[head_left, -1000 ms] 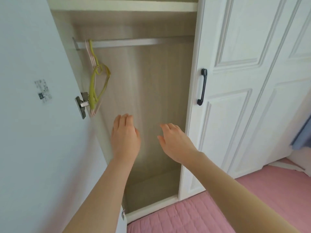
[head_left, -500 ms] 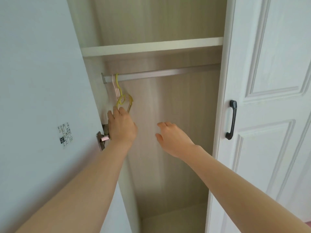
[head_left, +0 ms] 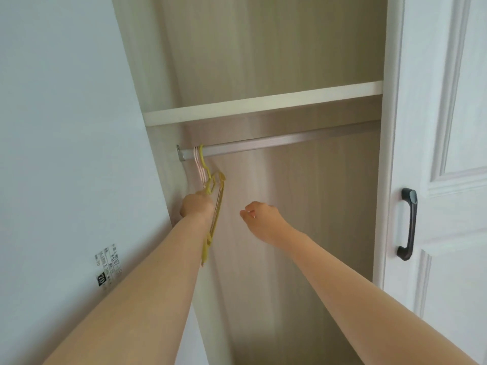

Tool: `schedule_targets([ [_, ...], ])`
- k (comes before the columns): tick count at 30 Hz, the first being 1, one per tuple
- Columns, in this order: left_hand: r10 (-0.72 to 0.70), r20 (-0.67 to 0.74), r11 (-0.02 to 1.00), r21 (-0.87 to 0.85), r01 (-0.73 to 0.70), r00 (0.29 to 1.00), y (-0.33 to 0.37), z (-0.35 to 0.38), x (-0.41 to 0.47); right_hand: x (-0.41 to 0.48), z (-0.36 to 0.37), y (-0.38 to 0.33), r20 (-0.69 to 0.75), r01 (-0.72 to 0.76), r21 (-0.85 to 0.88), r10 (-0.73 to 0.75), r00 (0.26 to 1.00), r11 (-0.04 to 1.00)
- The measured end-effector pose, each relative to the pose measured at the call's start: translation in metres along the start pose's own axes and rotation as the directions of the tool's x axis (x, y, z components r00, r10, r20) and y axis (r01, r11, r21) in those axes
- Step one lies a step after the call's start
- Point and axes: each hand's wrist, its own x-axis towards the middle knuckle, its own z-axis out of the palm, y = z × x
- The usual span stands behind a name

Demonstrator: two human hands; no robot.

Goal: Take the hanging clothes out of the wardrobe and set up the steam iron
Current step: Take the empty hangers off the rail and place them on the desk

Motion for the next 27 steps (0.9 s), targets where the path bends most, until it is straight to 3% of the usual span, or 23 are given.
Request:
schedule_targets([
  [2,-0.103,0.054,0.979,-0.173,0.111,0.993,-0.005,0.006,0.010,0.009,0.002,-0.007,0.020,-0.029,0.071,0.027,0.999,0.997],
  [8,-0.116,0.153,0.893,-0.417,0.170,0.981,-0.012,0.019,0.012,0.026,0.009,-0.030,0.083,-0.078,0.240,0.060,0.995,0.968],
  [14,-0.134,0.221,0.852,-0.472,0.226,0.966,-0.017,0.023,0.016,0.039,0.016,-0.032,0.086,-0.110,0.261,0.090,0.992,0.959],
  [21,-0.141,0.215,0.842,-0.487,0.231,0.966,-0.020,0.024,0.021,0.044,0.016,-0.027,0.186,-0.190,0.340,0.132,0.974,0.921],
  [27,-0.129,0.220,0.832,-0.506,0.226,0.967,-0.019,0.027,0.020,0.045,0.021,-0.028,0.136,-0.147,0.300,0.110,0.985,0.942],
])
